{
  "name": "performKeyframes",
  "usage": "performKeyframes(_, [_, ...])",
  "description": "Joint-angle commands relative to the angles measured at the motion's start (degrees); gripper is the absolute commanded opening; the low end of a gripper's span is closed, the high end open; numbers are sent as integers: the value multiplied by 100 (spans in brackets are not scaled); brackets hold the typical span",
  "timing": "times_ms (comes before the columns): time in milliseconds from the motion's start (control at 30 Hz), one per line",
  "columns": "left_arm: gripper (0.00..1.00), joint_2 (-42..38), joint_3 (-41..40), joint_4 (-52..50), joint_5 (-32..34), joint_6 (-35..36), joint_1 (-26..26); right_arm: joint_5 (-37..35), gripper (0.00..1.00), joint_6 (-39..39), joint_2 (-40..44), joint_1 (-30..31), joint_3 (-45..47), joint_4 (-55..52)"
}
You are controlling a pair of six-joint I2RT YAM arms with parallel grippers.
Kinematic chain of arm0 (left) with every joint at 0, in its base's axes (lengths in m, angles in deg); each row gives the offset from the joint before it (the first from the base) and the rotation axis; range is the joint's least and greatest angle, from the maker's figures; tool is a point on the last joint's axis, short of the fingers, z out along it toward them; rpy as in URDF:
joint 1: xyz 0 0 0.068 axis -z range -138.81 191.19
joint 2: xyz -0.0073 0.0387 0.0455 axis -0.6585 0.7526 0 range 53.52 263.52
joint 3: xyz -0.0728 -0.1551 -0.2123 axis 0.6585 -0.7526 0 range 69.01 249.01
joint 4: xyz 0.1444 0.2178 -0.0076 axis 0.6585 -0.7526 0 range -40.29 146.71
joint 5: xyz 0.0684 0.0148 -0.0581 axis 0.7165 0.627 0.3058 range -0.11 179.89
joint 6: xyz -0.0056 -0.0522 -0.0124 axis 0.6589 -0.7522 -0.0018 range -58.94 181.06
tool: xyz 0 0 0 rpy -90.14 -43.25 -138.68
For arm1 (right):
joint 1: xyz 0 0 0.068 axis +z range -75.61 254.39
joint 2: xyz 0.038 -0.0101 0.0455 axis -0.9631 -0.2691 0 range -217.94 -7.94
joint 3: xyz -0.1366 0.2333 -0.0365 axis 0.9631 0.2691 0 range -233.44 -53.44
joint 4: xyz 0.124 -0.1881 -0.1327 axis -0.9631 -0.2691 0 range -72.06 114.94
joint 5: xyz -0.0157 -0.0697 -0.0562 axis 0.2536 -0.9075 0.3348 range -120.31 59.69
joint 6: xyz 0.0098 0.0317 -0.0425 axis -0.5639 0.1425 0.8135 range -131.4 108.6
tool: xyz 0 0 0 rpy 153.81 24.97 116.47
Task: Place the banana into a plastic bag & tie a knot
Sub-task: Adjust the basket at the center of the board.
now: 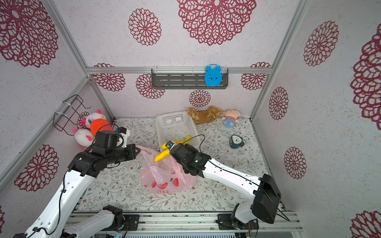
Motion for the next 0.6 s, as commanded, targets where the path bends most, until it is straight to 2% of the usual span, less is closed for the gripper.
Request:
performKeyframes(0, [0,-6,102,93,-52,121,78,-641,0,382,-14,288,74,11])
performKeyframes(100, [0,-23,102,96,-52,145,76,-1328,0,426,-171,319,103,-180])
performKeyframes(167, [0,-69,87,97,-81,172,72,-2316,0,476,-349,241,107,-233])
performKeyframes(233, [0,-104,69,92,-149,196,70,-3059,0,427,-517,17,52,-356])
performKeyframes(333, [0,-163,41,140,-383,228,70,-3747,0,108,-723,-483,-90,-647])
performKeyframes(467, [0,-200,40,118,-500,264,74,-4066,0,-258,-704,-743,-287,-888])
performKeyframes(567, [0,-168,49,108,-436,300,76,-3572,0,-473,-419,-568,-540,-1017])
